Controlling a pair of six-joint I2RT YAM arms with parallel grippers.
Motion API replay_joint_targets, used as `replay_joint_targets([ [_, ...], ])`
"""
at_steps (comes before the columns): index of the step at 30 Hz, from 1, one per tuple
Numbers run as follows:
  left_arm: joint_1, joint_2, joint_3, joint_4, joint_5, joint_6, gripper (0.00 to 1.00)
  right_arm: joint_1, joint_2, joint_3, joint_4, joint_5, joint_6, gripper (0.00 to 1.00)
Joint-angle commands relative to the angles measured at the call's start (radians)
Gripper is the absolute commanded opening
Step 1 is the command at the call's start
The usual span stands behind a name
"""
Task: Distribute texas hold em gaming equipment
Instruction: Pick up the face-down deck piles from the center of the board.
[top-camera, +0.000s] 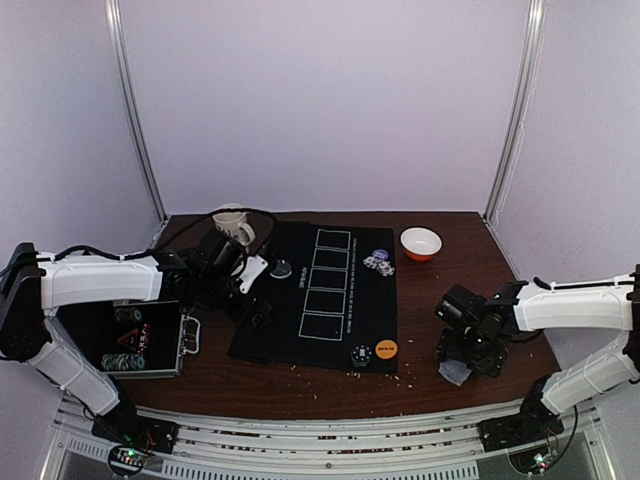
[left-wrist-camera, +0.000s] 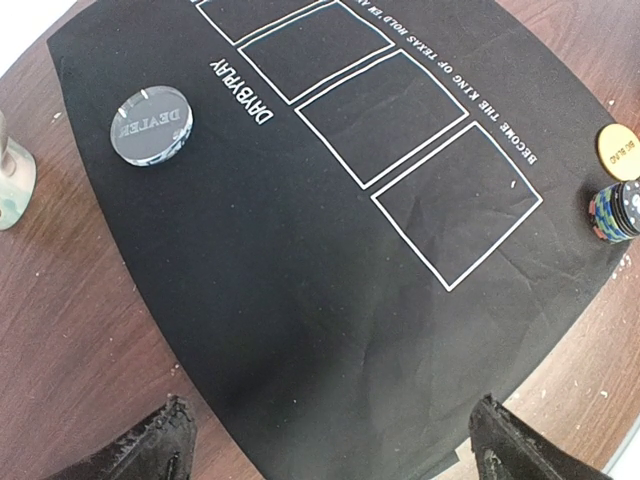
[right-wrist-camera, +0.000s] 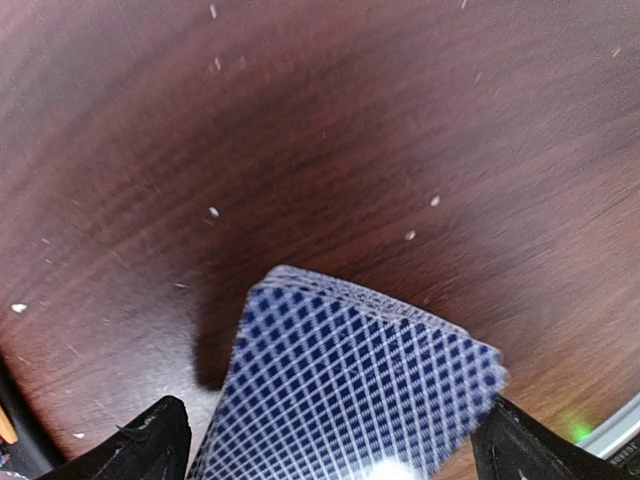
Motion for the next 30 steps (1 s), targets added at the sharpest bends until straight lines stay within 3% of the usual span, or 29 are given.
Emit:
replay_joint_targets([
  [1, 0.007, 0.007, -0.004, 0.03, 0.011, 0.017, 0.98, -0.012, 0.029, -0.044, 0.081, -0.077, -0.004, 1.0],
  [7, 0.007, 0.01, -0.004, 0.03, 0.01, 0.02, 0.98, -0.047, 0.045, -0.061, 0.107, -0.099, -0.077, 0.95],
  [17, 0.008, 0.016, -0.003, 0.031, 0.007, 0.025, 0.98, -0.082, 0.061, -0.039, 0.122, -0.148, -0.208, 0.69],
  [27, 0.009, 0.014, -0.003, 0.031, 0.005, 0.027, 0.98, -0.088, 0.125, -0.015, 0.105, -0.157, -0.276, 0.7],
  [30, 0.01, 0.011, -0.005, 0.032, 0.005, 0.028, 0.98, -0.087, 0.125, -0.012, 0.102, -0.156, -0.293, 0.6],
])
